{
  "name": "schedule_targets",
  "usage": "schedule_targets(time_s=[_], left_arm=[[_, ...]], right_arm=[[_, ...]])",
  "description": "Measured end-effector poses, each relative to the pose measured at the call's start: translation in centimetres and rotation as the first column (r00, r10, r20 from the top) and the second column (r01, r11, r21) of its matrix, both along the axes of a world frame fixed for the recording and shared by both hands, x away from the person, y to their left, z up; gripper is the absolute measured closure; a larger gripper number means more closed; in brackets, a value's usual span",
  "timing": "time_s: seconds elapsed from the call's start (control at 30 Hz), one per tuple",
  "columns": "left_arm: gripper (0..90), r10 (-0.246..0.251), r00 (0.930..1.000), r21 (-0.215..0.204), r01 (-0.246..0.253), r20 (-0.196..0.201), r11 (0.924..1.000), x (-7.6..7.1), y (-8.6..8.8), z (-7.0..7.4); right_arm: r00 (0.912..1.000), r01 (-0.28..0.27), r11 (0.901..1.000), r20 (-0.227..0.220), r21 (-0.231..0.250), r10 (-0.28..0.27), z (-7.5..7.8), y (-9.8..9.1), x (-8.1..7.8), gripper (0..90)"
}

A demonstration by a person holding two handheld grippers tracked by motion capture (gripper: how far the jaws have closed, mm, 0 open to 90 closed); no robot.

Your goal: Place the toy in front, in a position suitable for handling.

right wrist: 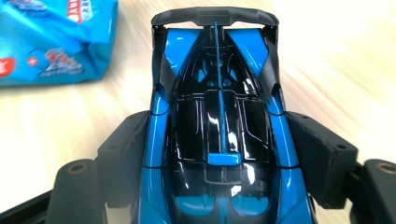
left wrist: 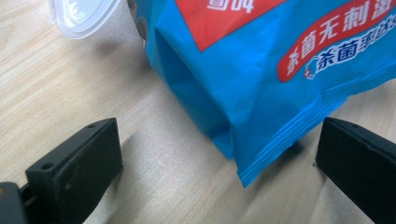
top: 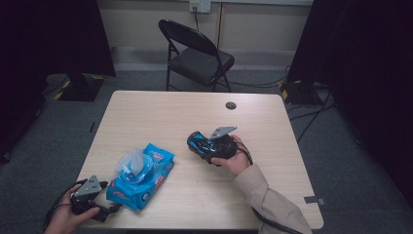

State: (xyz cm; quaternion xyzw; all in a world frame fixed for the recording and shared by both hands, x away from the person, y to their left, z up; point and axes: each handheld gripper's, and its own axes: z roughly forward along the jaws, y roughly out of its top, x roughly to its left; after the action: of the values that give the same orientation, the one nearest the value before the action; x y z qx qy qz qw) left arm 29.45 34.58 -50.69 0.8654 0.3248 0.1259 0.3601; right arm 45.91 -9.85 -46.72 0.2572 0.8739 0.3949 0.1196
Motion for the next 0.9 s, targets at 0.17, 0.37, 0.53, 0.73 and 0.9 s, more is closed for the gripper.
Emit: schedule_targets(time_s=[0.17, 0.37, 0.53, 0.73, 0.9], left_arm=[[0.0, 0.000, 1.0000, 0.000, 0.000, 0.000, 1.0000, 0.0, 0.0, 0.0], [0.0, 0.000, 1.0000, 0.000, 0.000, 0.000, 1.0000, 0.0, 0.0, 0.0], [0.0, 0.000, 1.0000, 0.000, 0.000, 0.000, 1.0000, 0.0, 0.0, 0.0], [0.0, 0.000, 1.0000, 0.000, 0.000, 0.000, 1.0000, 0.0, 0.0, 0.0], [0.0, 0.000, 1.0000, 0.000, 0.000, 0.000, 1.0000, 0.0, 0.0, 0.0]], right_arm=[[0.9999, -0.001, 1.0000, -0.013, -0.005, 0.001, -0.3, -1.7, -1.7, 26.2], [0.9998, 0.003, 0.9998, -0.018, -0.022, -0.003, -1.0, -2.9, -3.3, 26.2], [0.9999, 0.003, 0.9997, -0.016, -0.023, -0.004, -1.5, -3.0, -3.9, 26.2], [0.9992, -0.029, 0.9994, -0.029, -0.021, 0.029, -2.5, -2.1, -4.5, 26.2], [0.9991, -0.029, 0.9994, -0.033, -0.018, 0.028, -3.2, -2.0, -5.0, 26.1]])
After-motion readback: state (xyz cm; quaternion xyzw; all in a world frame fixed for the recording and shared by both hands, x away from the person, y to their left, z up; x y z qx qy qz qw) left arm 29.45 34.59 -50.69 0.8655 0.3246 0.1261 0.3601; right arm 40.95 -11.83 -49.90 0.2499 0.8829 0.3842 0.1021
